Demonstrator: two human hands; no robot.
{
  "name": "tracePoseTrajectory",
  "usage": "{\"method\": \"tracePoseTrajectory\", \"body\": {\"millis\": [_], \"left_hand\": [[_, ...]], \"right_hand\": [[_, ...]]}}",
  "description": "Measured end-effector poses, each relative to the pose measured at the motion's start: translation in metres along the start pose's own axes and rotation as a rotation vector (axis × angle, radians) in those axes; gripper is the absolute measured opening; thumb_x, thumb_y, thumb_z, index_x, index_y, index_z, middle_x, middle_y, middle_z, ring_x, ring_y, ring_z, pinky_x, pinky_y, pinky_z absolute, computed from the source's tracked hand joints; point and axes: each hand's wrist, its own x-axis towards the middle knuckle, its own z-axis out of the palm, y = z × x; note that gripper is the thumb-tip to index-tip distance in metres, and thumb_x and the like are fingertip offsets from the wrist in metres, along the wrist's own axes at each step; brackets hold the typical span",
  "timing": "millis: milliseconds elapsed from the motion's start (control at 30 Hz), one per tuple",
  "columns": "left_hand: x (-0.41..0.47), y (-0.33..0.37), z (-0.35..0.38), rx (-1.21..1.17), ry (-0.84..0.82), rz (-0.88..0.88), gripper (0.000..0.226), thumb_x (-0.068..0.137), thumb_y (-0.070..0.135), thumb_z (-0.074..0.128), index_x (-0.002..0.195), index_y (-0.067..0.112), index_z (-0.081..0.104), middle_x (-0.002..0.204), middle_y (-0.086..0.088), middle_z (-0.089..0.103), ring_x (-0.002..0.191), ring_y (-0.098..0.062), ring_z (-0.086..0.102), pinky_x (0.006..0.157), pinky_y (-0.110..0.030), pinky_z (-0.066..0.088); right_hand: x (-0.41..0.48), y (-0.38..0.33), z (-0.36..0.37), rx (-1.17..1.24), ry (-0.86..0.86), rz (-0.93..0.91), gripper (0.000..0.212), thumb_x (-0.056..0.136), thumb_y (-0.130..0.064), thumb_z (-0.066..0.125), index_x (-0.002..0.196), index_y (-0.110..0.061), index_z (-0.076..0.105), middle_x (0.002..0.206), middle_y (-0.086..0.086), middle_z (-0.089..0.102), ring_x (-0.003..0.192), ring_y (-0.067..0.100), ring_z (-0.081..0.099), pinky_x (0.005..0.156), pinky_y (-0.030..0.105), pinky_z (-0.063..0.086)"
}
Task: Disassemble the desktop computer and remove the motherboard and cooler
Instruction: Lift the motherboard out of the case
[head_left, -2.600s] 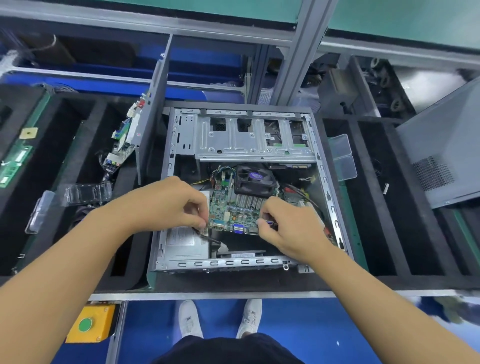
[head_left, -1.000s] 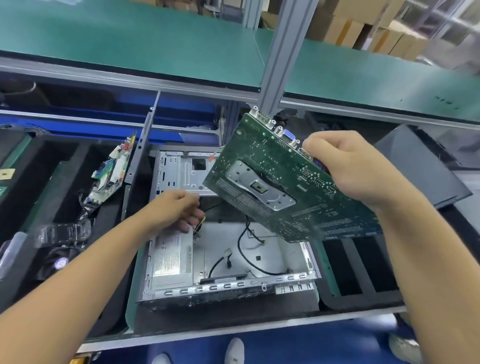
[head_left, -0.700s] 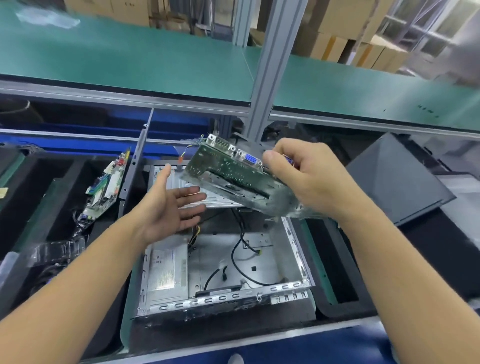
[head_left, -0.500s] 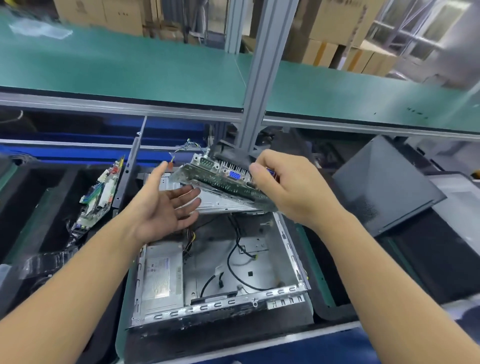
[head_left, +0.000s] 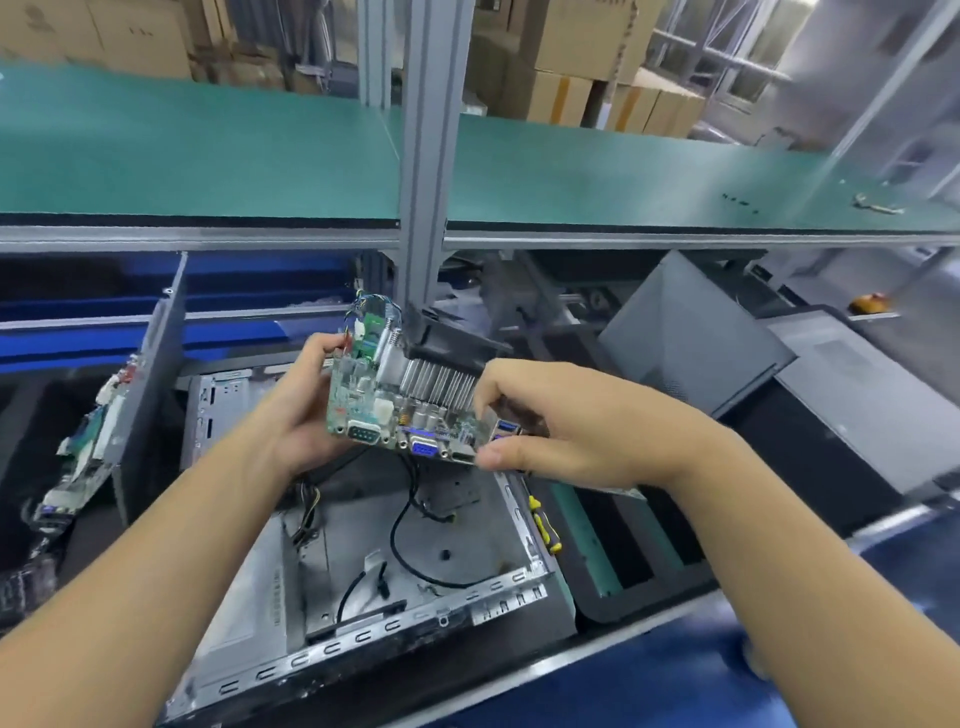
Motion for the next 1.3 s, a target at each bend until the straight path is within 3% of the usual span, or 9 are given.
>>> {"method": "tracePoseTrajectory", "body": {"millis": [133, 267, 433, 600, 800, 1000, 1100, 1233, 1300], "left_hand": [[0.022, -0.012, 0.034, 0.009, -0.032, 0.031, 0.042, 0.090, 0.038, 0.050, 0.064, 0.014, 0.073, 0.070, -0.006, 0.071, 0.056, -0.022, 0.069, 0.052, -0.039, 0.058], [0.044, -0.032, 0.068, -0.041, -0.051, 0.070, 0.026, 0.090, 0.029, 0.048, 0.094, 0.011, 0.067, 0.088, -0.012, 0.072, 0.073, -0.028, 0.072, 0.065, -0.044, 0.059], [0.071, -0.058, 0.107, -0.016, -0.086, 0.070, 0.026, 0.091, 0.025, 0.048, 0.112, 0.012, 0.057, 0.099, -0.011, 0.061, 0.082, -0.027, 0.062, 0.096, -0.049, 0.050], [0.099, -0.093, 0.146, 0.016, -0.060, 0.038, 0.024, 0.095, 0.022, 0.046, 0.115, 0.012, 0.055, 0.101, -0.012, 0.055, 0.089, -0.027, 0.056, 0.104, -0.048, 0.042], [0.142, -0.157, 0.184, 0.098, 0.116, -0.131, 0.016, 0.095, 0.016, 0.045, 0.095, 0.014, 0.061, 0.066, -0.004, 0.069, 0.054, -0.018, 0.066, 0.072, -0.038, 0.056], [0.180, -0.236, 0.176, 0.338, 0.301, -0.332, 0.038, 0.098, 0.019, 0.045, 0.133, 0.006, 0.053, 0.140, -0.017, 0.053, 0.127, -0.037, 0.051, 0.108, -0.054, 0.041], [0.183, -0.259, 0.173, 0.390, 0.373, -0.392, 0.038, 0.100, 0.022, 0.043, 0.132, 0.004, 0.051, 0.138, -0.017, 0.053, 0.126, -0.038, 0.050, 0.107, -0.051, 0.042], [0.182, -0.267, 0.183, 0.411, 0.412, -0.447, 0.040, 0.106, 0.027, 0.031, 0.138, 0.006, 0.040, 0.099, -0.010, 0.044, 0.099, -0.030, 0.049, 0.087, -0.041, 0.042], [0.184, -0.269, 0.186, 0.434, 0.452, -0.467, 0.051, 0.106, 0.030, 0.030, 0.151, 0.005, 0.029, 0.113, -0.016, 0.048, 0.104, -0.031, 0.048, 0.088, -0.043, 0.040]], "right_hand": [[-0.031, 0.027, -0.006, -0.165, 0.041, 0.115, 0.031, 0.086, -0.059, 0.063, 0.103, -0.039, 0.046, 0.087, -0.016, 0.055, 0.078, 0.001, 0.051, 0.065, 0.014, 0.035], [-0.058, 0.057, -0.003, -0.199, 0.058, 0.220, 0.036, 0.084, -0.055, 0.069, 0.105, -0.034, 0.049, 0.087, -0.036, 0.049, 0.078, -0.010, 0.049, 0.063, 0.011, 0.032], [-0.087, 0.096, 0.006, -0.118, 0.013, 0.302, 0.033, 0.083, -0.039, 0.077, 0.101, -0.030, 0.050, 0.091, -0.018, 0.050, 0.078, 0.004, 0.047, 0.067, 0.021, 0.036], [-0.123, 0.143, 0.024, -0.154, 0.040, 0.339, 0.032, 0.084, -0.026, 0.078, 0.100, -0.023, 0.050, 0.097, -0.014, 0.043, 0.088, 0.009, 0.043, 0.080, 0.029, 0.042], [-0.168, 0.211, 0.069, -0.316, 0.027, 0.483, 0.045, 0.082, -0.025, 0.078, 0.092, -0.026, 0.034, 0.098, -0.011, 0.033, 0.092, 0.017, 0.040, 0.073, 0.036, 0.043], [-0.196, 0.253, 0.143, -0.361, -0.162, 0.564, 0.030, 0.084, -0.015, 0.066, 0.105, -0.016, 0.044, 0.112, 0.003, 0.044, 0.100, 0.026, 0.046, 0.070, 0.043, 0.046], [-0.205, 0.266, 0.170, -0.383, -0.240, 0.577, 0.030, 0.082, -0.004, 0.056, 0.109, -0.014, 0.046, 0.113, 0.005, 0.044, 0.100, 0.027, 0.045, 0.069, 0.044, 0.044], [-0.209, 0.280, 0.189, -0.400, -0.254, 0.536, 0.036, 0.074, 0.006, 0.047, 0.104, -0.013, 0.045, 0.107, 0.007, 0.043, 0.094, 0.028, 0.043, 0.063, 0.040, 0.037], [-0.206, 0.285, 0.198, -0.413, -0.250, 0.524, 0.038, 0.072, 0.007, 0.048, 0.104, -0.013, 0.045, 0.107, 0.007, 0.043, 0.092, 0.028, 0.042, 0.063, 0.040, 0.035]]}}
